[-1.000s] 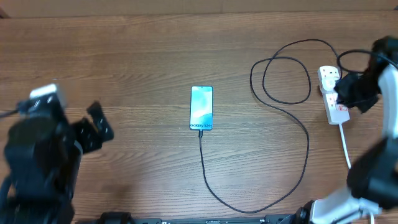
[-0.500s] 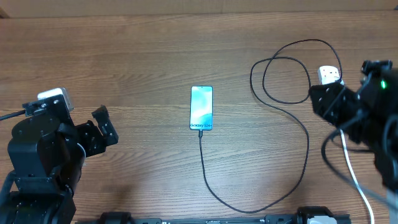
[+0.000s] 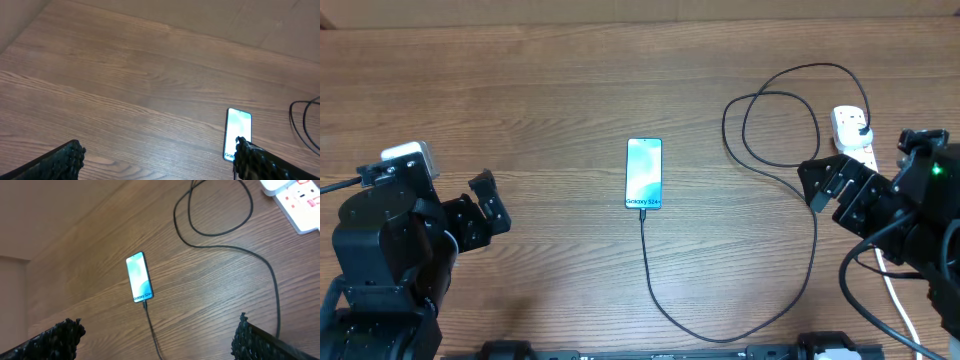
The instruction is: Plug charger to phone and switch on socket
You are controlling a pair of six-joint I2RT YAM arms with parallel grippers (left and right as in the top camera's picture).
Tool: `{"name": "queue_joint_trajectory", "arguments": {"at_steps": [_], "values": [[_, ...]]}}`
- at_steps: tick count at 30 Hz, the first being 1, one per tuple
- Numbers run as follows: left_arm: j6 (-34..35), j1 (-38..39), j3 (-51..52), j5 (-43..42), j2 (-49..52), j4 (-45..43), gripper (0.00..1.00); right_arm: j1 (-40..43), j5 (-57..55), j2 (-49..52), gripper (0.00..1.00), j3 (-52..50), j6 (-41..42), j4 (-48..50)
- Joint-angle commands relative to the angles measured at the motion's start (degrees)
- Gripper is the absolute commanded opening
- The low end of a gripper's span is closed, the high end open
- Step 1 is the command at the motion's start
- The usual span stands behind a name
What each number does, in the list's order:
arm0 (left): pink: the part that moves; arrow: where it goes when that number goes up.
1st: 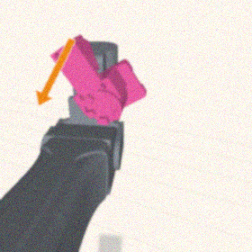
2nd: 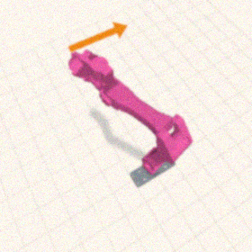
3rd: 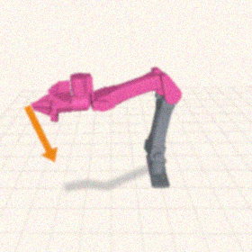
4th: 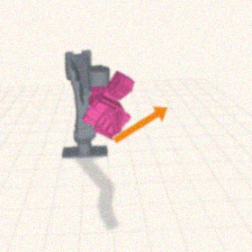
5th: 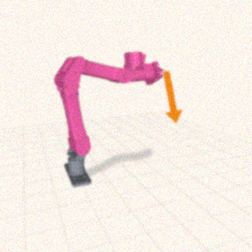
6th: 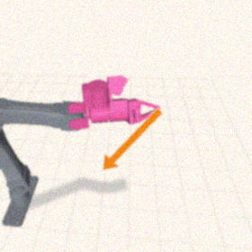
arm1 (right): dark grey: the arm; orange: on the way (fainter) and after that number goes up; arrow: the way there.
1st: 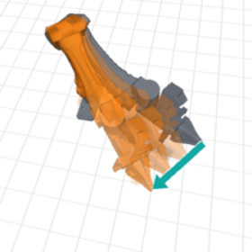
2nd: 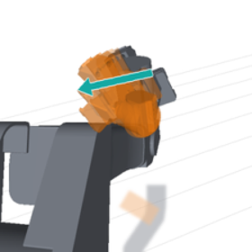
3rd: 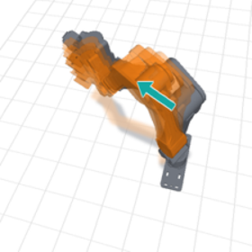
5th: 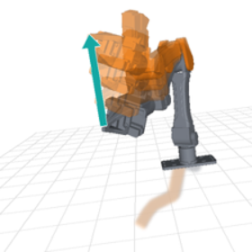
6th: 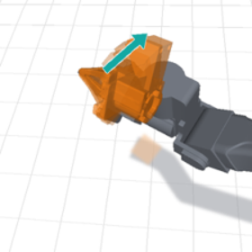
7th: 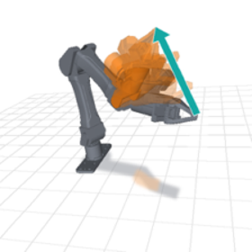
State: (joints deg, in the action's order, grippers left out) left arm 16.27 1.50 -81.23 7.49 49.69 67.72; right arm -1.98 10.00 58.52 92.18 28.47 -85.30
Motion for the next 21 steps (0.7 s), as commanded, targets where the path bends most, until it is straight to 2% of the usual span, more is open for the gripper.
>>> {"name": "queue_joint_trajectory", "arguments": {"at_steps": [1,14,21], "values": [[-0.8,0.0,0.1,-0.5,0.2,-0.2,1.00,-0.3,-2.0,-0.2,1.00,0.5,-0.4,-1.6],[-0.8,0.0,0.1,-0.5,0.2,-0.2,1.00,-0.3,-3.3,-1.2,1.00,-1.5,-3.5,1.8],[-0.8,0.0,0.1,-0.5,0.2,-0.2,1.00,-0.3,-1.7,-10.8,1.00,-15.3,-8.0,17.1]]}}
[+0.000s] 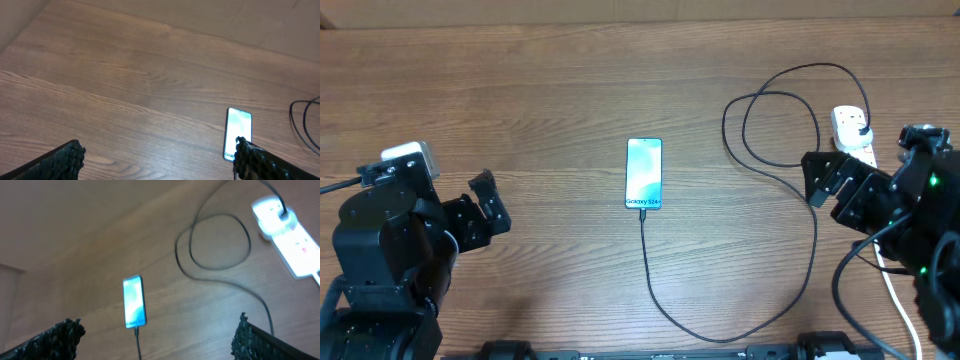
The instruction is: Plug charger to phone and switch on socket
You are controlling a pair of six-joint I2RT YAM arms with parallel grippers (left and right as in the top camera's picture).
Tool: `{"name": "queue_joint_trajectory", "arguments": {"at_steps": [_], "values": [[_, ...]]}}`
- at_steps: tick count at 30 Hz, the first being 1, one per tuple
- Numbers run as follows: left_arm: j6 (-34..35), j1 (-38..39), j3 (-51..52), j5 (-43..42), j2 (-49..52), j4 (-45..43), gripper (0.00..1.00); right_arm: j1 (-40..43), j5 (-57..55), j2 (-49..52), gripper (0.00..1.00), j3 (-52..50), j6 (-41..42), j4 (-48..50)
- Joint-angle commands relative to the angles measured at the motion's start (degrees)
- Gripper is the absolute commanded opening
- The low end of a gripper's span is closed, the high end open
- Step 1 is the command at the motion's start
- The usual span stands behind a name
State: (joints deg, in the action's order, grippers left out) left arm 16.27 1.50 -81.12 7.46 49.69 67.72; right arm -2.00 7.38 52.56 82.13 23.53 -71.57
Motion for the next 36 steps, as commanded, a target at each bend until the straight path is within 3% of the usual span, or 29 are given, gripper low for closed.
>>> {"name": "queue_joint_trajectory", "arguments": {"at_steps": [1,10,17,25,36], "values": [[-0.8,0.0,0.0,-0.5,0.2,-0.2,0.99,-0.3,0.9,-6.5,1.00,-7.7,-3.1,5.4],[-0.8,0.0,0.0,-0.5,0.2,-0.2,1.00,0.0,1.8,-26.6,1.00,-33.2,-8.4,27.8],[-0.8,0.0,0.0,-0.5,0.2,-0.2,1.00,1.7,2.8,-38.5,1.00,-47.5,-8.8,41.9],[-0.8,0.0,0.0,-0.5,0.2,-0.2,1.00,2.1,2.8,-46.4,1.00,-59.7,-8.8,55.2],[-0.8,0.0,0.0,-0.5,0.2,-0.2,1.00,5.6,2.6,-52.4,1.00,-72.2,-8.8,64.0]]}}
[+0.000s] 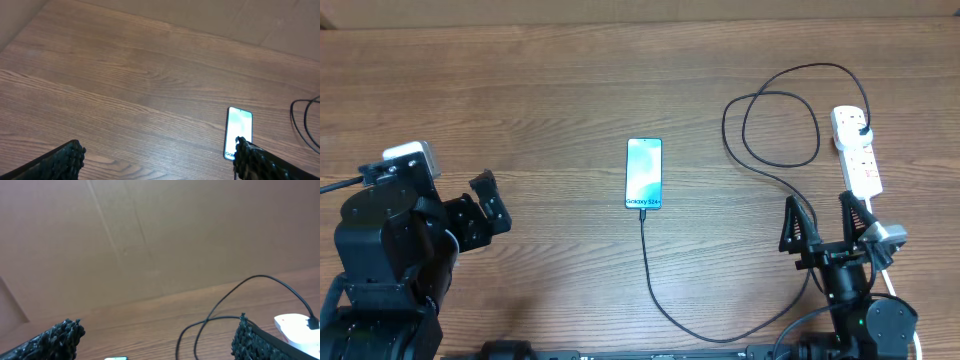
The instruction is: Plug charger to phone and switch on socket
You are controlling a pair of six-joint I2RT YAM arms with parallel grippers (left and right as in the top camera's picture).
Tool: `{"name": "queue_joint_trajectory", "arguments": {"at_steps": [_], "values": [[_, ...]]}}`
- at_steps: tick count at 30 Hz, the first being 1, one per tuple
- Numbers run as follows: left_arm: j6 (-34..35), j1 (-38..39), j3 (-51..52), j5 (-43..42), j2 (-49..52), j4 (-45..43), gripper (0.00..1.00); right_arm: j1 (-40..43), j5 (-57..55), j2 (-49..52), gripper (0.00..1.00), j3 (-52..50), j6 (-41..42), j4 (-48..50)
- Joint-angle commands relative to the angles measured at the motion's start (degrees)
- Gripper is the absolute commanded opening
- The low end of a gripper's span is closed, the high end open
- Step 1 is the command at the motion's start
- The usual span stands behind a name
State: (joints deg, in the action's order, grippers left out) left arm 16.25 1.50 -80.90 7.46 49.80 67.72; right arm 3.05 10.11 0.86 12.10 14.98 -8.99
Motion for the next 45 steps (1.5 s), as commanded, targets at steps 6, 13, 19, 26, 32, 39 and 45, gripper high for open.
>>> {"name": "queue_joint_trajectory", "arguments": {"at_steps": [6,13,19,26,32,39,45], "values": [[-0.8,0.0,-0.2,-0.5,0.0,-0.2,1.00,0.6,-0.9,-0.7,1.00,-8.8,-0.2,7.4],[-0.8,0.0,-0.2,-0.5,0.0,-0.2,1.00,0.6,-1.1,-0.7,1.00,-11.6,-0.1,6.1],[-0.8,0.0,-0.2,-0.5,0.0,-0.2,0.99,0.3,-1.4,-0.7,1.00,-11.6,-0.1,5.0],[-0.8,0.0,-0.2,-0.5,0.0,-0.2,1.00,0.3,-1.5,-0.7,1.00,-11.6,-0.1,5.0],[-0.8,0.0,-0.2,-0.5,0.0,-0.2,1.00,0.3,-1.5,-0.7,1.00,-11.6,-0.1,5.0],[-0.8,0.0,-0.2,-0.5,0.0,-0.2,1.00,0.3,-1.5,-0.7,1.00,-11.6,-0.1,5.0],[-0.8,0.0,-0.2,-0.5,0.0,-0.2,1.00,0.3,-1.5,-0.7,1.00,-11.6,-0.1,5.0]]}}
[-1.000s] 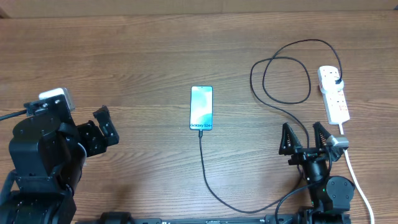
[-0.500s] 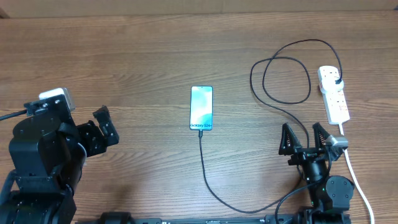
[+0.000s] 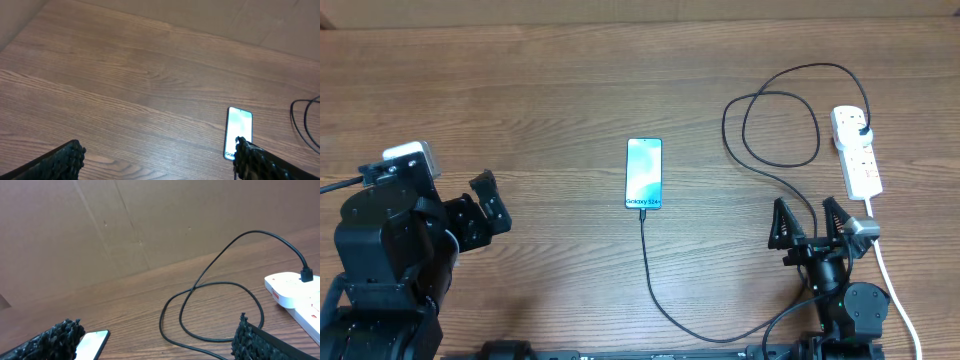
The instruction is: Plug charger to phone and switch on socket
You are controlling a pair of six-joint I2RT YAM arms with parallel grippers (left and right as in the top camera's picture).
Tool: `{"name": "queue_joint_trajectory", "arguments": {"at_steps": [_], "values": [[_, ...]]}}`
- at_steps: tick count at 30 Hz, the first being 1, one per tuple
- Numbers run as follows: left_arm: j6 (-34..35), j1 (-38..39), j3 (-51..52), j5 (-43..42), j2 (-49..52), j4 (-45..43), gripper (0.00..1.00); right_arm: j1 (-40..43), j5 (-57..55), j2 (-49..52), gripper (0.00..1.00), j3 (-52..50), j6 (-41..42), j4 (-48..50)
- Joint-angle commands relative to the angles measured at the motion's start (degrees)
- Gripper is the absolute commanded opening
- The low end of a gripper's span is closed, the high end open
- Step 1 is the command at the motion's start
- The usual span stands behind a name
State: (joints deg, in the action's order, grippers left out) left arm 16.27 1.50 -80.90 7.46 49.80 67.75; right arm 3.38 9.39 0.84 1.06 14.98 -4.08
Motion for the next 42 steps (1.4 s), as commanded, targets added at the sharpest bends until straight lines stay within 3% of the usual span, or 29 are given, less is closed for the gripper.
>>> {"name": "queue_joint_trajectory", "arguments": {"at_steps": [1,36,42], "values": [[-0.8,0.0,-0.2,-0.5,0.0,-0.2,1.00,0.0,-0.7,-0.7,1.00,-0.6,-0.1,0.1],[-0.8,0.0,-0.2,-0.5,0.9,-0.2,1.00,0.0,-0.7,-0.7,1.00,-0.6,-0.1,0.1],[-0.8,0.0,-0.2,-0.5,-4.2,-0.3,1.00,0.0,-0.7,-0.7,1.00,-0.6,-0.1,0.1]]}}
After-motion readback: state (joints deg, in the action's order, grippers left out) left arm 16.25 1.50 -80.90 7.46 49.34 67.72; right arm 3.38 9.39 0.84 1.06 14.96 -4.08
